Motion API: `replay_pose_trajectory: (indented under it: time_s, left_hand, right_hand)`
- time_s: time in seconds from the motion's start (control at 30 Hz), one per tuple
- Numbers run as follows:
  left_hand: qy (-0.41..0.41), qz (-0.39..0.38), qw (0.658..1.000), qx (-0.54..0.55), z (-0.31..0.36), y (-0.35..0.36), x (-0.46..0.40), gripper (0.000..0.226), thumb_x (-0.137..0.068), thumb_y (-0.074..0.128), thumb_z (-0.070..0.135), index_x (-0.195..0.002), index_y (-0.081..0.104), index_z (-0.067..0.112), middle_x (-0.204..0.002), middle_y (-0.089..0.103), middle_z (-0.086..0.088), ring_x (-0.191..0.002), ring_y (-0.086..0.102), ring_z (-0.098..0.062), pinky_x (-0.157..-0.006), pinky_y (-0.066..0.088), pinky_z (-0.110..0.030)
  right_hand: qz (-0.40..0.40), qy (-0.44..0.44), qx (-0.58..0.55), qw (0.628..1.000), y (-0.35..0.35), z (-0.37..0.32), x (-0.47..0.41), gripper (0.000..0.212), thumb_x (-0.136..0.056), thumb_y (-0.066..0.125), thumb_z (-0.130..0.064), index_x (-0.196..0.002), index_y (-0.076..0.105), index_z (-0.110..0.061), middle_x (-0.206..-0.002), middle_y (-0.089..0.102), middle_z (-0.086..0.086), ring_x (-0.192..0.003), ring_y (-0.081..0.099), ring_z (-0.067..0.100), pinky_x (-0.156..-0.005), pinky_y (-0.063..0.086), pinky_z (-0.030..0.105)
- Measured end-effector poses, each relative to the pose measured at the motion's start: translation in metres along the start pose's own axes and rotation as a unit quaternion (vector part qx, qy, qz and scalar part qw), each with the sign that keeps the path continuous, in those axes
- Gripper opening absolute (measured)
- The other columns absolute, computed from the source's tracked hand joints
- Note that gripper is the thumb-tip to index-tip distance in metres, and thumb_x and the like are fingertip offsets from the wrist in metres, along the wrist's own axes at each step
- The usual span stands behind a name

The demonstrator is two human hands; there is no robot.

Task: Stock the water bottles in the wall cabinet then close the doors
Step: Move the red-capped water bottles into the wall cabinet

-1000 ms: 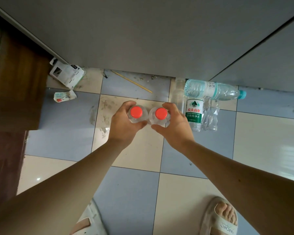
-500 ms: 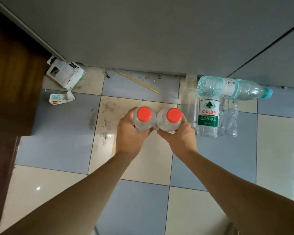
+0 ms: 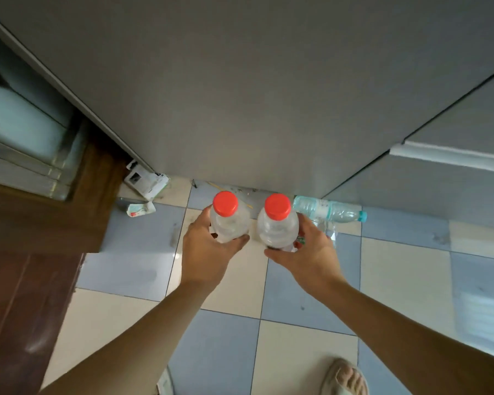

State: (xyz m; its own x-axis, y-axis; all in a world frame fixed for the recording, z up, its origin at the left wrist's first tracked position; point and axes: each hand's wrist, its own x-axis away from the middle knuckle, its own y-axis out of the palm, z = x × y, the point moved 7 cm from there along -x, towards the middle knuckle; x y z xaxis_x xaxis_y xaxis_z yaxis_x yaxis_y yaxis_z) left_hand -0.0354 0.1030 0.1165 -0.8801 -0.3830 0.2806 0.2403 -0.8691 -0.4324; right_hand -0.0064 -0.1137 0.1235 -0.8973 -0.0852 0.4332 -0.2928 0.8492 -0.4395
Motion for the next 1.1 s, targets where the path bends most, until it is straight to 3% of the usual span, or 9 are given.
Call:
replay_pose_trajectory:
  time_s: [0.13, 0.3, 0.4, 0.5, 0.7, 0.8, 0.9, 1.03, 1.1]
  left_hand:
    - [0.007, 0.0, 0.999, 0.05, 0.108, -0.045, 0.014, 0.051, -0.066, 0.096, 0.032, -0.108, 0.067, 0.036, -0.096, 0.074, 0.02, -0.092, 0.069, -0.002, -0.077, 0.055, -0.022]
    - [0.058, -0.005, 0.995, 0.081, 0.249, -0.108, 0.058, 0.05, -0.066, 0.096, 0.028, -0.106, 0.068, 0.035, -0.096, 0.074, 0.019, -0.091, 0.07, -0.001, -0.072, 0.051, -0.009]
    - [0.081, -0.032, 0.994, 0.063, 0.33, -0.151, 0.092, 0.051, -0.065, 0.096, 0.033, -0.108, 0.069, 0.035, -0.1, 0.074, 0.014, -0.095, 0.07, -0.005, -0.081, 0.058, -0.025]
    - [0.117, -0.028, 0.991, 0.055, 0.406, -0.197, 0.125, 0.05, -0.062, 0.097, 0.034, -0.104, 0.069, 0.034, -0.1, 0.073, 0.011, -0.097, 0.067, -0.009, -0.086, 0.057, -0.038]
    - [0.225, 0.005, 0.974, 0.035, 0.548, -0.275, 0.171, 0.053, -0.063, 0.094, 0.042, -0.098, 0.057, 0.058, -0.106, 0.066, 0.015, -0.1, 0.061, 0.005, -0.08, 0.044, -0.008]
    - [0.266, 0.012, 0.962, 0.055, 0.612, -0.309, 0.177, 0.051, -0.063, 0.089, 0.049, -0.102, 0.058, 0.052, -0.109, 0.066, 0.006, -0.1, 0.063, -0.003, -0.083, 0.049, -0.019]
    - [0.304, 0.02, 0.947, 0.106, 0.673, -0.346, 0.176, 0.051, -0.071, 0.091, 0.039, -0.108, 0.06, 0.053, -0.113, 0.068, 0.012, -0.102, 0.066, -0.001, -0.083, 0.054, -0.022]
    - [0.344, 0.026, 0.924, 0.162, 0.759, -0.405, 0.171, 0.049, -0.075, 0.088, 0.037, -0.118, 0.065, 0.033, -0.11, 0.073, 0.009, -0.101, 0.07, -0.009, -0.087, 0.06, -0.038]
    - [0.375, 0.028, 0.911, 0.168, 0.806, -0.434, 0.172, 0.048, -0.076, 0.086, 0.041, -0.118, 0.065, 0.031, -0.106, 0.074, 0.01, -0.098, 0.071, -0.01, -0.085, 0.06, -0.037]
  right_hand:
    - [-0.007, -0.048, -0.007, 0.999, -0.064, -0.104, 0.032, 0.064, -0.067, 0.092, -0.028, -0.118, 0.06, -0.047, -0.105, 0.07, -0.023, -0.097, 0.066, -0.002, -0.083, 0.056, 0.022]
    - [-0.011, -0.095, -0.024, 0.995, -0.144, -0.234, 0.097, 0.062, -0.068, 0.093, -0.027, -0.105, 0.056, -0.059, -0.097, 0.067, -0.039, -0.094, 0.063, -0.017, -0.068, 0.047, 0.001]
    - [-0.011, -0.116, -0.034, 0.993, -0.189, -0.313, 0.15, 0.056, -0.065, 0.095, -0.03, -0.1, 0.059, -0.054, -0.096, 0.066, -0.043, -0.093, 0.062, -0.02, -0.07, 0.044, -0.003]
    - [0.001, -0.132, -0.056, 0.99, -0.233, -0.389, 0.2, 0.053, -0.063, 0.097, -0.029, -0.101, 0.064, -0.045, -0.096, 0.073, -0.03, -0.089, 0.07, -0.009, -0.071, 0.051, 0.005]
    - [0.03, -0.199, -0.08, 0.976, -0.302, -0.522, 0.269, 0.049, -0.063, 0.095, -0.025, -0.104, 0.068, -0.029, -0.093, 0.076, -0.023, -0.087, 0.07, -0.008, -0.066, 0.049, 0.005]
    - [0.058, -0.231, -0.08, 0.968, -0.328, -0.581, 0.289, 0.048, -0.061, 0.094, -0.03, -0.101, 0.068, -0.029, -0.091, 0.075, -0.023, -0.086, 0.069, -0.007, -0.063, 0.049, 0.006]
    - [0.086, -0.272, -0.096, 0.954, -0.349, -0.643, 0.309, 0.052, -0.057, 0.094, -0.036, -0.102, 0.069, -0.027, -0.09, 0.077, -0.014, -0.084, 0.071, 0.001, -0.065, 0.052, 0.013]
    - [0.112, -0.322, -0.127, 0.932, -0.369, -0.727, 0.336, 0.055, -0.059, 0.096, -0.035, -0.107, 0.071, -0.025, -0.095, 0.078, -0.008, -0.089, 0.075, 0.009, -0.074, 0.057, 0.026]
    - [0.131, -0.341, -0.149, 0.919, -0.382, -0.766, 0.351, 0.063, -0.053, 0.095, -0.039, -0.109, 0.071, -0.023, -0.098, 0.079, -0.006, -0.092, 0.075, 0.011, -0.082, 0.059, 0.034]
